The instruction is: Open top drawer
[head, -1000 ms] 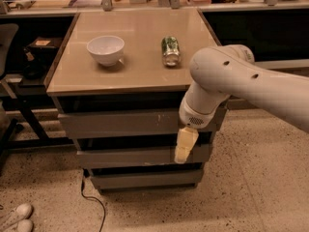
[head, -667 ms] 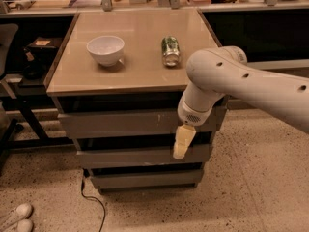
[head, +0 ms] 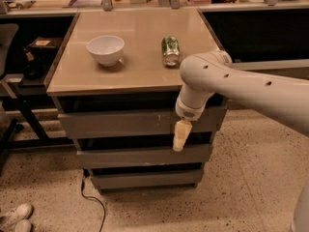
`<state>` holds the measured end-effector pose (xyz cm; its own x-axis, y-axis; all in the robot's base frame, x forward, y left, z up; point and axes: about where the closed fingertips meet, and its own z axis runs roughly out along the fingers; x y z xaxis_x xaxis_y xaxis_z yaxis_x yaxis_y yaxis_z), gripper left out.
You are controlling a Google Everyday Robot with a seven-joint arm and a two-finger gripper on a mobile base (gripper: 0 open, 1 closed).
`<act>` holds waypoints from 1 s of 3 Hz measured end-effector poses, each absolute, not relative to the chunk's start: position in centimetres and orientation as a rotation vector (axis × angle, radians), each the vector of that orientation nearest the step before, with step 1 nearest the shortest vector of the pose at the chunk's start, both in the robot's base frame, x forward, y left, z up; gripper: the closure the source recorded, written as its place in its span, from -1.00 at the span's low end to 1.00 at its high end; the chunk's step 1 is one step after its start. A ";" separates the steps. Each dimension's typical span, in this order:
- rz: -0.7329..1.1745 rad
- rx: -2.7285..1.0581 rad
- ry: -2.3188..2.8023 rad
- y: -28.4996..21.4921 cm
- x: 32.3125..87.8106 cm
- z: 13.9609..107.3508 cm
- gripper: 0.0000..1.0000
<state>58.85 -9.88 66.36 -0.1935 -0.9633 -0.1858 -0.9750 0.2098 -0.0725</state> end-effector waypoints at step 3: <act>0.211 -1.820 2.355 -13.5 52.8 68.9 -1.00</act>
Offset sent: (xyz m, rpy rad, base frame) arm -0.0663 -0.0406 0.0335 0.0559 0.0904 -0.0319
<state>52.83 -13.47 68.94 -0.2479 -0.9458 -0.2096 -0.9680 0.2503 0.0154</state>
